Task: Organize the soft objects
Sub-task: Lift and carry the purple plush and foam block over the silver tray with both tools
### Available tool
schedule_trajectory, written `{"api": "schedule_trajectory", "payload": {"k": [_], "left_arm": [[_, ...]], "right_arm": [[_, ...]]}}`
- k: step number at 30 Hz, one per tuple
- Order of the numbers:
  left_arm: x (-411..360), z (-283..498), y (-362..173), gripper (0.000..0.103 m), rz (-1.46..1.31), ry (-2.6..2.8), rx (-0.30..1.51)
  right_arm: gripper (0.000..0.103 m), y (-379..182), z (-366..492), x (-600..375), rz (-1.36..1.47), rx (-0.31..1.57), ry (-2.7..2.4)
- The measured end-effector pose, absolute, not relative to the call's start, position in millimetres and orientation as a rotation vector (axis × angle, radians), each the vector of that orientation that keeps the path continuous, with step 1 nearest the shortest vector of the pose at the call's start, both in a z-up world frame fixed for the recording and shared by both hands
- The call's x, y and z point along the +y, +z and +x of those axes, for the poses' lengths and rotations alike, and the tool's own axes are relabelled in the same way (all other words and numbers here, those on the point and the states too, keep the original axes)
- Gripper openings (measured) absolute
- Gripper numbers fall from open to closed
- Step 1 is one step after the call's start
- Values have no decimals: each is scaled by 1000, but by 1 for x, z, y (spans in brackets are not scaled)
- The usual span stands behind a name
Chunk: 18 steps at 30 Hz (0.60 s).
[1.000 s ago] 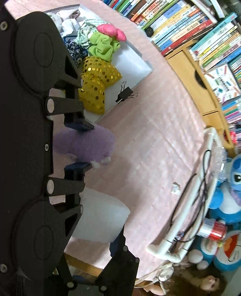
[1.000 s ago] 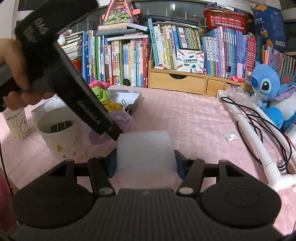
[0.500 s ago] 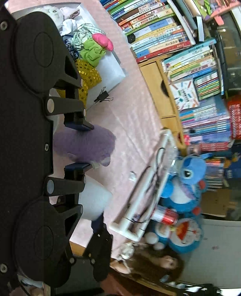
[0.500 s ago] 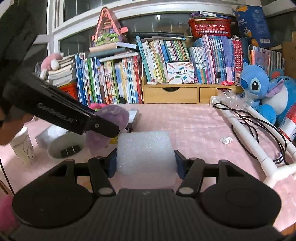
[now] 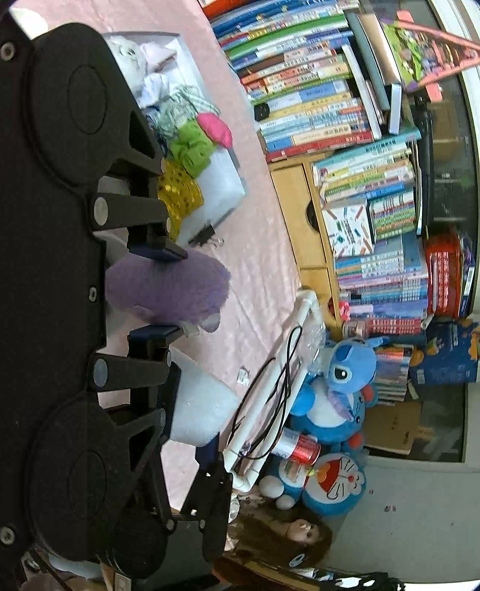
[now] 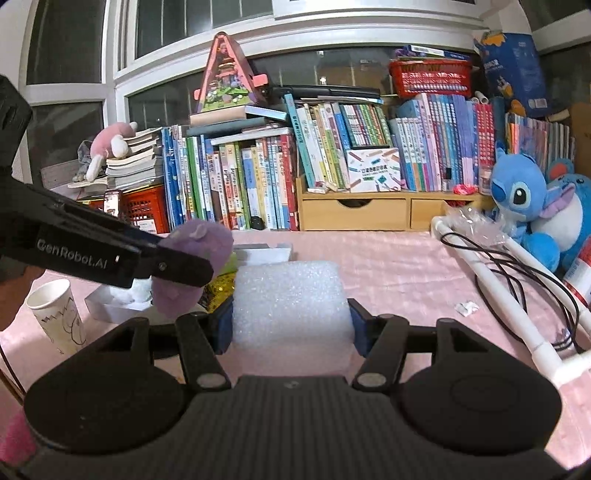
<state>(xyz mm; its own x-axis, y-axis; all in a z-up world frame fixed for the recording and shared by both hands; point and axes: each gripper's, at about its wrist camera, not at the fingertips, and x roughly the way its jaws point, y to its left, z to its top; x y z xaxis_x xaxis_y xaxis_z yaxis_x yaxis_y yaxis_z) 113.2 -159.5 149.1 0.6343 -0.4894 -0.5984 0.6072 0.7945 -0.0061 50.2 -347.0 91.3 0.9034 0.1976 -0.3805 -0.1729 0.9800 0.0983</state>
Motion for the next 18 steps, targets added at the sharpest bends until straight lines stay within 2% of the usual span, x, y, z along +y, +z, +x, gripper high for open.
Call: {"api": "schedule_trajectory", "payload": {"k": [18], "left_arm": [[-81, 135, 147, 33, 144, -485, 615]], "right_arm": [[65, 110, 84, -292, 20, 409, 246]]}}
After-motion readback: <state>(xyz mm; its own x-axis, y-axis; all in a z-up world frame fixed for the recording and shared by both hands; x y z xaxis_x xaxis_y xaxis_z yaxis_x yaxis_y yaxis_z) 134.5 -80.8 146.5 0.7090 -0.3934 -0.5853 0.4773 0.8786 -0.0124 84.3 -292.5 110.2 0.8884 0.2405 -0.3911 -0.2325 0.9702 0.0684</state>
